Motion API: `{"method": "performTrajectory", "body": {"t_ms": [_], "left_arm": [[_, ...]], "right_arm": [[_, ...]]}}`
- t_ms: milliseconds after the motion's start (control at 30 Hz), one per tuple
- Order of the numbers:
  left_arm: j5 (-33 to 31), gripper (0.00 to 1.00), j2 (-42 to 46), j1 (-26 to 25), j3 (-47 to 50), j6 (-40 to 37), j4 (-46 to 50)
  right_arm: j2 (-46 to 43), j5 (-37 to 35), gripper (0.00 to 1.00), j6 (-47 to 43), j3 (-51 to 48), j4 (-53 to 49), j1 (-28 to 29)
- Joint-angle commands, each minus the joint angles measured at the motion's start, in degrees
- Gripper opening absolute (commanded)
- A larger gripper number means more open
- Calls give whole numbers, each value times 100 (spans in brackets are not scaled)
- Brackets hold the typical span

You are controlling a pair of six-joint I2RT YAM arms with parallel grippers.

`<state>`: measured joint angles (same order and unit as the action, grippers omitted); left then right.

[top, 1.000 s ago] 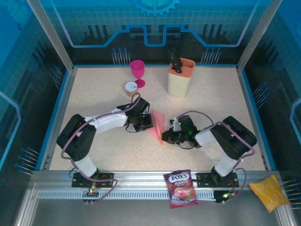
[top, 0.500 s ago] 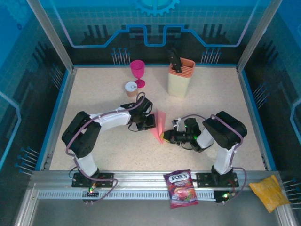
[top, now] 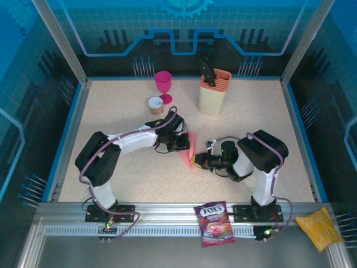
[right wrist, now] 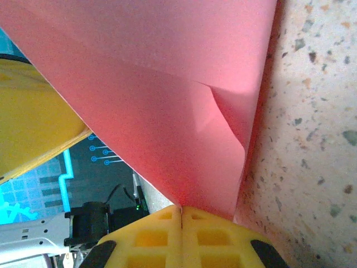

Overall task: Fold a paper plane with a square sheet of paper (pick it up from the middle)
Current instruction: Fourth fold the wing at the center of the table.

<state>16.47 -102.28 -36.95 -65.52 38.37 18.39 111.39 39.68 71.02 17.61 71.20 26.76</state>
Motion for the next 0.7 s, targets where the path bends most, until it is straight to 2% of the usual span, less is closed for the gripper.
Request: {"method": "performTrajectory", "body": {"t_ms": [0,667], "left_arm": [[181,0,-154,-40,-144,-200,-29],[190,0,-520,-36,-392,-276,-74]], "right_arm": [[638,-819,0,-251,-198,-2053,-57],[778,-805,0,-238,-199,-1987,-85]]}}
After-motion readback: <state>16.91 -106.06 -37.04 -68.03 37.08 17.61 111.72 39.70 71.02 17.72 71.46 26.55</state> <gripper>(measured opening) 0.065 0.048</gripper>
